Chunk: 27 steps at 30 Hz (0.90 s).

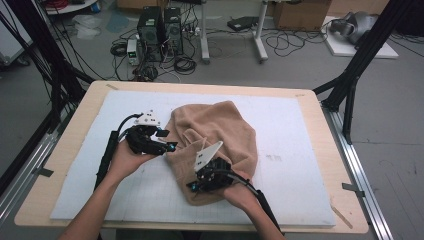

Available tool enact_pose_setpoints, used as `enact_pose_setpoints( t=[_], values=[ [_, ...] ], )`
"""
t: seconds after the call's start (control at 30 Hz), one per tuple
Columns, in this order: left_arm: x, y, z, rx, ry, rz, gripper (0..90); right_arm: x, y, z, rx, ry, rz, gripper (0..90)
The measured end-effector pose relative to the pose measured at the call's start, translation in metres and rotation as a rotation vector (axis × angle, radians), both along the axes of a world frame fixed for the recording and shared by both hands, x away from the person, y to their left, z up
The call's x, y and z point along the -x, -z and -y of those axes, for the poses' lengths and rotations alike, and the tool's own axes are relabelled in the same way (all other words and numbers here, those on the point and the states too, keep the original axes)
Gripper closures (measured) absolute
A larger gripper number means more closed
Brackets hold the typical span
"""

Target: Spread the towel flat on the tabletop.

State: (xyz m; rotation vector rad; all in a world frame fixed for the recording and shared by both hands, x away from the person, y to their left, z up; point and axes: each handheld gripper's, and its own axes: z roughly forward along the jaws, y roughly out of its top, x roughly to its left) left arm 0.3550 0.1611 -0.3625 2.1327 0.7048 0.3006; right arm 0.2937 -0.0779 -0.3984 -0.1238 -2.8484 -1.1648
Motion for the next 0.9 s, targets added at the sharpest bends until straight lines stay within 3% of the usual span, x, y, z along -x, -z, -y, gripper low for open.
enact_pose_setpoints(
  t=[0.17, 0.2, 0.23, 0.3, 0.5, 0.6, 0.67, 0.77, 0.9],
  values=[
    [0.002, 0.003, 0.007, -0.014, 0.022, -0.003, 42.4, 0.026, 0.001, -0.015, 0.005, -0.184, -0.019, 82.2],
    [0.002, 0.004, 0.009, -0.011, 0.025, -0.005, 42.2, 0.032, 0.002, -0.017, 0.011, -0.217, -0.03, 75.9],
    [0.003, 0.005, 0.011, -0.011, 0.028, -0.008, 42.0, 0.034, 0.001, -0.017, 0.019, -0.211, -0.034, 69.8],
    [0.004, 0.008, 0.015, -0.008, 0.042, -0.017, 41.7, 0.035, 0.0, -0.01, 0.003, -0.166, -0.042, 58.4],
    [0.005, 0.024, 0.039, -0.056, 0.119, -0.058, 40.9, 0.027, -0.014, 0.038, -0.043, -0.029, -0.014, 52.4],
    [0.008, 0.032, 0.049, -0.044, 0.161, -0.09, 40.9, 0.019, -0.017, 0.063, -0.056, 0.055, -0.005, 50.3],
    [0.01, 0.036, 0.055, -0.063, 0.191, -0.103, 41.9, 0.014, -0.018, 0.076, -0.06, 0.112, 0.012, 48.9],
    [0.013, 0.043, 0.062, -0.106, 0.242, -0.131, 47.0, 0.004, -0.018, 0.096, -0.069, 0.188, 0.035, 47.2],
    [0.018, 0.05, 0.069, -0.149, 0.302, -0.144, 61.8, -0.008, -0.016, 0.117, -0.054, 0.277, 0.058, 46.2]
  ],
)
